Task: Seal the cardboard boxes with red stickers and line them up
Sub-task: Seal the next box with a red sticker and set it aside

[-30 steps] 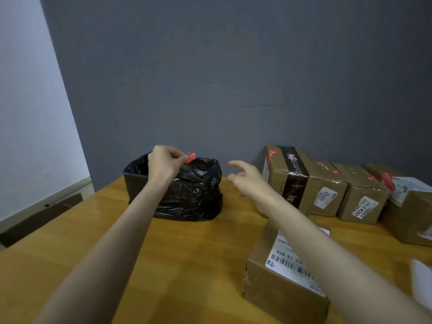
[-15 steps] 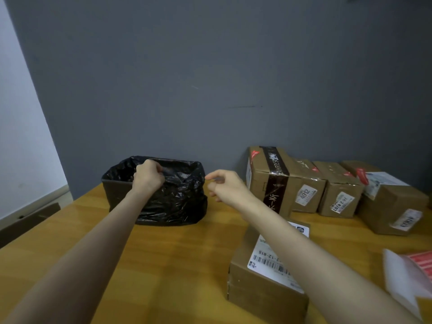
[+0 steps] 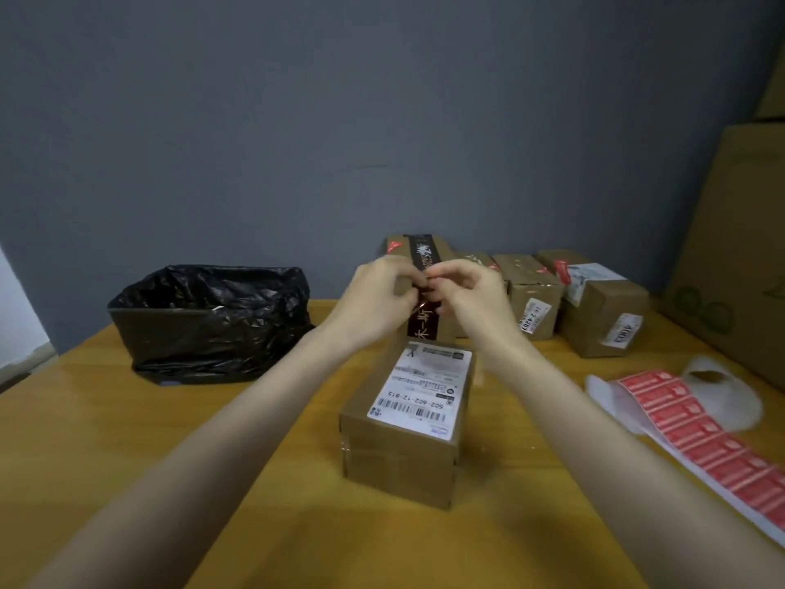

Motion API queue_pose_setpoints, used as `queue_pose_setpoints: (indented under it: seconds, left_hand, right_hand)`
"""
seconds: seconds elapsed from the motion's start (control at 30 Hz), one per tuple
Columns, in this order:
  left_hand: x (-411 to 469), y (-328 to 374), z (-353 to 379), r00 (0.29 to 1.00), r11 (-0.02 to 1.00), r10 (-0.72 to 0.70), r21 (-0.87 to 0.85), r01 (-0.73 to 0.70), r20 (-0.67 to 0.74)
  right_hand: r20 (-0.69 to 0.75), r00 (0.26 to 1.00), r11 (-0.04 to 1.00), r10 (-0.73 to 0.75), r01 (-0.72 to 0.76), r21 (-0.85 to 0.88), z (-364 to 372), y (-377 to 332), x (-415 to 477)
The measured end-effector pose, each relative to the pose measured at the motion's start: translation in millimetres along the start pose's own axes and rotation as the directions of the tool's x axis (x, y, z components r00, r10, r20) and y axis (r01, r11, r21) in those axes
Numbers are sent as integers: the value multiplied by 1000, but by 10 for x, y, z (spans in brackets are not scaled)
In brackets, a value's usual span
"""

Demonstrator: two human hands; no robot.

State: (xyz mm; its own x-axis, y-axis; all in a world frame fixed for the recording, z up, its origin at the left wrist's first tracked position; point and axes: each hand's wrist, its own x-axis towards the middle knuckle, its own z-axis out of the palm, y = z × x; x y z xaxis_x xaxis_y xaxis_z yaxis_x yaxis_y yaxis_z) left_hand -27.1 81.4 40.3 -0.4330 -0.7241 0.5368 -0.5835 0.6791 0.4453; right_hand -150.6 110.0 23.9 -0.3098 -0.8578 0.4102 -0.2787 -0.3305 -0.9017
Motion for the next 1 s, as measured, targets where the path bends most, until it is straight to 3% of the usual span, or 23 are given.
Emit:
queue_pose_setpoints:
  seconds: [0.1,0.17,0.27,0.37,0.43,0.53,0.6,0.77,0.9,1.0]
  left_hand:
    - [47,330,254,996,998,55,-30,-54,63]
    - [94,570,403,995,997,20,-79,-12,95]
    - [109,1019,636,953,931,-21,-341,128,301]
    - [56,1451,914,846,731,-56,-556,397,530]
    - [37,1617,1134,764,517,-145,-610,600,628]
    - [-46,1688,1378,600,215,-282,-560,800,748]
    - [-127,1680,1521,512,88,-290,-510,856,809]
    - [-183,1588,1843,473,-7,-317,-501,866,822]
    - [-190,1563,1938,502,15,-307,-524,852,808]
    - [-186,1557,1947,531,-3,-299,-557,830,793]
  right_hand:
    - [-107,992,995,62,-70,-74,-519,101,-34]
    - [-199,971,977,136,-164,-134,-894,216,-38]
    - [-282,926,915,249,-321,-245,-1415,375,-82]
    - [-318,876,813,362,-464,-352,-1878,517,-144]
    - [-343,815,696,467,-578,-425,-2107,617,-201]
    - [-352,757,523,550,-641,-562,-2330,779,-305]
    - [-327,741,480,586,-643,-597,-2385,806,-398]
    - [-286,745,462,602,-618,-636,-2384,785,-505]
    - [-336,745,447,577,-632,-633,-2345,854,-479]
    - [-361,762,523,538,-637,-566,-2314,919,-403]
